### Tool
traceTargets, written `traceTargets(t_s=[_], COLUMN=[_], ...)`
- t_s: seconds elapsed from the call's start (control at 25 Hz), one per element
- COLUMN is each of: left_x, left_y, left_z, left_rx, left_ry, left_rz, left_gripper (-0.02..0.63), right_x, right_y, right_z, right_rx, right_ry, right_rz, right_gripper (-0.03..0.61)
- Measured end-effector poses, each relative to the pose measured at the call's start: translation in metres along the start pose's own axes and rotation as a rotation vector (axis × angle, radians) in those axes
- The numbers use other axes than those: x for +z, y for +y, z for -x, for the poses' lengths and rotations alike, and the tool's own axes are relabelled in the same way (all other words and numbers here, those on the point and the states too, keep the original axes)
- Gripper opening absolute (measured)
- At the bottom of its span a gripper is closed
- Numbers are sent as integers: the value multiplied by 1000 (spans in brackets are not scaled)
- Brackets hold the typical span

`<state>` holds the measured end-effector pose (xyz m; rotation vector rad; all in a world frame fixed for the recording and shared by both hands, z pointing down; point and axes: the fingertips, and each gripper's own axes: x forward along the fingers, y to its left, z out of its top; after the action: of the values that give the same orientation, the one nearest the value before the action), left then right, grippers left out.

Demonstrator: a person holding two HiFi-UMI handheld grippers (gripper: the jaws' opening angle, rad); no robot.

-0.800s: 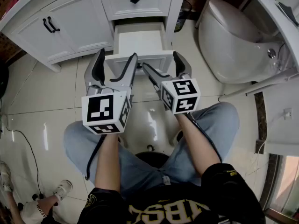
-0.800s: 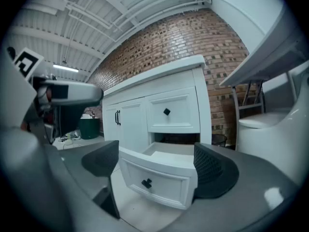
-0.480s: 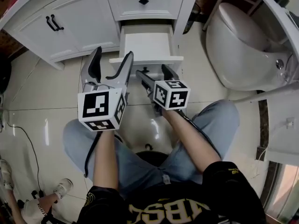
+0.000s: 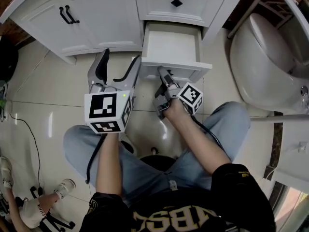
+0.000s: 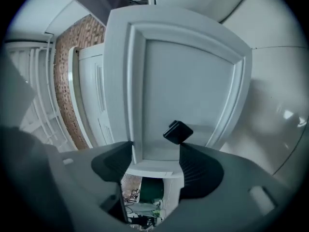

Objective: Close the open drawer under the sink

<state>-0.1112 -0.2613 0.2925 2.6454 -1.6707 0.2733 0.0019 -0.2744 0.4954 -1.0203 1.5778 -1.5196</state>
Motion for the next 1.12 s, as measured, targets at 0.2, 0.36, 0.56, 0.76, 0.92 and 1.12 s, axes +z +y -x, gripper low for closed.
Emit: traceTargets(t_s=[0.2, 0.36, 0.56, 0.76, 0.92, 1.12], left_x=[-9, -16, -22, -23, -24, -28], left_y=[33, 48, 60, 69, 76, 75], left_z=[-7, -19, -41, -62, -73, -76], left_rx=[39, 52, 56, 58, 65, 64], left_ry=[16, 34, 46, 59, 62, 72], left_rz=[15, 16, 28, 42, 56, 65], left_gripper=[359, 359, 359, 359, 359, 359], right_x=[26, 45, 72, 104, 116, 117], right_y=[1, 0, 5, 1, 7, 5], right_z=[-34, -61, -98, -141, -157, -158], right_rx=[15, 28, 66, 73, 111, 119], right_ry=[-49, -75, -114, -131, -159, -164], right_rz=[23, 21, 0, 66, 90, 118], right_gripper=[311, 308, 307, 308, 338, 348])
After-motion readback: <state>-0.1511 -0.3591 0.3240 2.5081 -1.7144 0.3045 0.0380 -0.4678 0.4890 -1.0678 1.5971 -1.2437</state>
